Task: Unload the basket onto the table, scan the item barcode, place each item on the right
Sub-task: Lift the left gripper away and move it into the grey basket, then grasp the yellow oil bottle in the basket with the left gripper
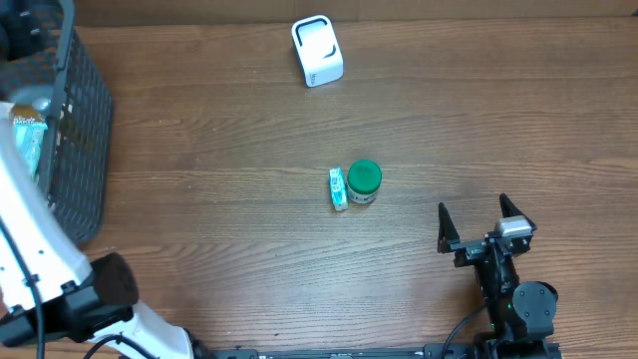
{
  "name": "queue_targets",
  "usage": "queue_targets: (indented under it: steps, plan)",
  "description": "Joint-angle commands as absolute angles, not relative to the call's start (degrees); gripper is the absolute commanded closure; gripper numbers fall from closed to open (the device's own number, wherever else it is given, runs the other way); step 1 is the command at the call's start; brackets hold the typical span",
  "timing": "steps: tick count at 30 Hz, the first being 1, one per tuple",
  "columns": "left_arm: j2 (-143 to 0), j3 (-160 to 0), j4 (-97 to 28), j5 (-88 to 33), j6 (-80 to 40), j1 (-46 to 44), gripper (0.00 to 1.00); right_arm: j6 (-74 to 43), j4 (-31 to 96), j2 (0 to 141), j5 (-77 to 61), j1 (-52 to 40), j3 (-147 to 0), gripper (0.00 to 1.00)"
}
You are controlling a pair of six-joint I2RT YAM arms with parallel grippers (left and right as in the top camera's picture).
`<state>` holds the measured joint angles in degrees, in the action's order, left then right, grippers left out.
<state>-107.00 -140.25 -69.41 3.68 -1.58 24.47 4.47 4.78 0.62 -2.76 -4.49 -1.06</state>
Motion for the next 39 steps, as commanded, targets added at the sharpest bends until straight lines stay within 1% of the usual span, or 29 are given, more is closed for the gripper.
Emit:
queue_targets:
  steps: [1,2,5,8,10,15,22,33,39]
  plan:
    - [-108.0,-141.0,-70.6,-6.2,-4.4,30.2,0.21,4.6,4.6,0.2,-2.9,-4.3,-0.4,0.0]
    - [-108.6,-140.7,-71.8,-6.3,-4.5,32.4,0.2,4.6,4.6,0.2,-2.9,-4.3,-0.4,0.0]
    - [-109.9,-139.9,-73.1,-6.7,-4.6,35.0,0.18,4.6,4.6,0.2,-2.9,-4.3,-0.4,0.0]
    - [-111.6,-138.9,-73.8,-7.5,-7.8,36.6,0.09,4.6,4.6,0.2,-2.9,-4.3,-0.4,0.0]
    - [-113.2,-138.9,-74.5,-7.6,-10.4,37.2,0.07,4.6,4.6,0.2,-2.9,-4.3,-0.4,0.0]
    - [-117.8,-138.8,-75.5,-7.9,-14.3,37.5,0.1,4.6,4.6,0.2,-2.9,-4.3,-0.4,0.0]
    - [-124.5,-138.8,-76.1,-13.3,-14.5,37.5,0.1,4.6,4.6,0.2,-2.9,-4.3,-0.4,0.0]
    - [-130.9,-138.8,-75.8,-13.6,-15.9,37.5,0.08,4.6,4.6,0.2,-2.9,-4.3,-0.4,0.0]
    - [-133.5,-138.8,-75.8,-13.6,-15.9,37.5,0.09,4.6,4.6,0.2,-2.9,-4.3,-0.4,0.0]
